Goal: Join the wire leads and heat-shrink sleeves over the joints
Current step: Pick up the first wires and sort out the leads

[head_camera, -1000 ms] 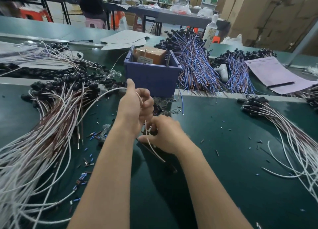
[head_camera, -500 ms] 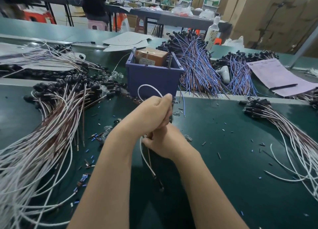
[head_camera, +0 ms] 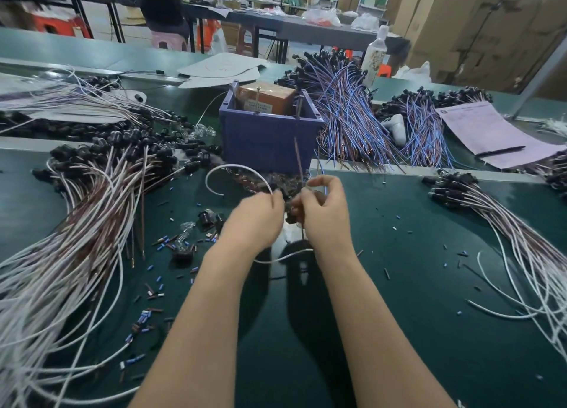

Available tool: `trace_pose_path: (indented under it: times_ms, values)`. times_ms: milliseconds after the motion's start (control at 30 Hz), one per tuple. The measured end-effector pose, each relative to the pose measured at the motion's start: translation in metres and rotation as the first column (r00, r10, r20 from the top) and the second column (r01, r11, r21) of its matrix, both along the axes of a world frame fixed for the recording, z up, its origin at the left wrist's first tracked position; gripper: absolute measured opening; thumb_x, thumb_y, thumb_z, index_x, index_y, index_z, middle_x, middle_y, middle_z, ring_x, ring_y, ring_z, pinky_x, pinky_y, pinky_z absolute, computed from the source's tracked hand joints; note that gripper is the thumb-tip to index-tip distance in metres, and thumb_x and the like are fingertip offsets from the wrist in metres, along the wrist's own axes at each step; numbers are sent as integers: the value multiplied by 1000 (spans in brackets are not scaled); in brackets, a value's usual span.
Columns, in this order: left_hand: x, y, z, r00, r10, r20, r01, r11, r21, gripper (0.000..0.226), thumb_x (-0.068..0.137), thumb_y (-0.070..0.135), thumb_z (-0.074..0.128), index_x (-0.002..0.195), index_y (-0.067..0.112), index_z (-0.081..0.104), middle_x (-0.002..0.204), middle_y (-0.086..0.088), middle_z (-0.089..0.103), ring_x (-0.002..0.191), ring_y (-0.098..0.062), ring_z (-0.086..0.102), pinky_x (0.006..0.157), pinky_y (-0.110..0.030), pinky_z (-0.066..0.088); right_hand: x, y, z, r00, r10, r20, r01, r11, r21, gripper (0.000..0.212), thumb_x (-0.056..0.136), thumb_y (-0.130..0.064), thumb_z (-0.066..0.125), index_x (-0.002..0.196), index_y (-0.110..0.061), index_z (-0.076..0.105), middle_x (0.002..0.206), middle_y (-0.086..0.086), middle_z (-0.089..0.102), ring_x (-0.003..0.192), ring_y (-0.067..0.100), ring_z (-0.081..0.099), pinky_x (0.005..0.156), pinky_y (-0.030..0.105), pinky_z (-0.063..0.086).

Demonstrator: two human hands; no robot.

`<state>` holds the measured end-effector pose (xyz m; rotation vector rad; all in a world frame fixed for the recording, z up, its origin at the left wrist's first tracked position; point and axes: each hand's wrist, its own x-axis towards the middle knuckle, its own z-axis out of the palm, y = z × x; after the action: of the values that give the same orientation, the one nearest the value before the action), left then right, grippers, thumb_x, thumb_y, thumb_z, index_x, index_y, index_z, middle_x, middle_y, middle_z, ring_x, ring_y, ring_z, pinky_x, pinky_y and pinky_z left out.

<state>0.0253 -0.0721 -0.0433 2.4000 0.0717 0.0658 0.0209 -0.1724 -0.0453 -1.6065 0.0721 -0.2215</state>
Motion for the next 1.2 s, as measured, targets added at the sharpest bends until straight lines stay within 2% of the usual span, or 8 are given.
trace_pose_path:
  times_ms: [167,267,400,533,733,867,1033,1200]
  values:
    - [-1,0,-7,982,-98,-164,129,973,192,42,102,33,24,70,13,41,100,-18,60,87,-33,51,79,-36,42,2,-3,-4,992,-51,113,65,991,-119,25,93,-7,50,80,-27,60,78,-6,65,72,9,58,71,27,50]
    - [-4,-2,-4,972,-120,-200,172,949,266,32,101,33,31,84,14,51,107,-15,63,97,-32,58,85,-37,47,1,0,-5,992,24,120,0,981,-196,6,92,-21,61,90,-20,67,83,-7,68,81,9,63,77,21,50]
    - [-4,-3,-3,949,-203,-241,278,900,337,14,97,18,40,89,17,51,99,-9,63,82,-27,54,77,-35,47,2,-2,-4,992,99,81,-66,939,-339,16,89,-22,64,94,-10,73,78,-5,68,76,7,62,75,23,50]
    - [-6,0,-1,929,-247,-275,338,868,363,28,97,18,43,122,10,53,114,-12,62,100,-30,59,85,-37,49,0,-3,0,972,225,71,-185,914,-360,7,89,-21,64,86,-17,70,71,-10,65,69,4,59,70,24,50]
    - [-3,12,10,988,-149,-38,142,979,-147,17,92,22,50,104,15,60,103,-6,68,99,-22,63,89,-34,50,0,-6,-2,963,17,270,87,926,-367,11,90,-18,63,80,-18,66,67,-9,63,60,5,56,64,25,48]
    - [8,18,12,959,284,2,-182,616,-766,22,101,26,39,99,10,53,82,-2,68,75,-15,66,73,-30,53,-4,-1,-4,931,144,336,70,831,-552,11,87,-17,67,87,-8,74,78,4,68,69,15,58,69,26,46]
    - [10,19,-5,916,399,-35,-229,449,-864,21,98,7,46,110,-8,56,74,-2,66,54,0,63,65,-21,56,-4,4,-10,928,297,223,-59,711,-701,17,89,-22,66,96,-10,75,86,5,69,75,11,55,73,22,42]
    - [12,23,-7,884,466,-42,-201,296,-934,11,99,4,44,99,5,55,78,-1,66,51,3,62,55,-12,51,0,-1,-8,983,86,162,-7,900,-435,24,93,-10,54,111,-14,69,90,-1,71,69,3,56,69,15,42]
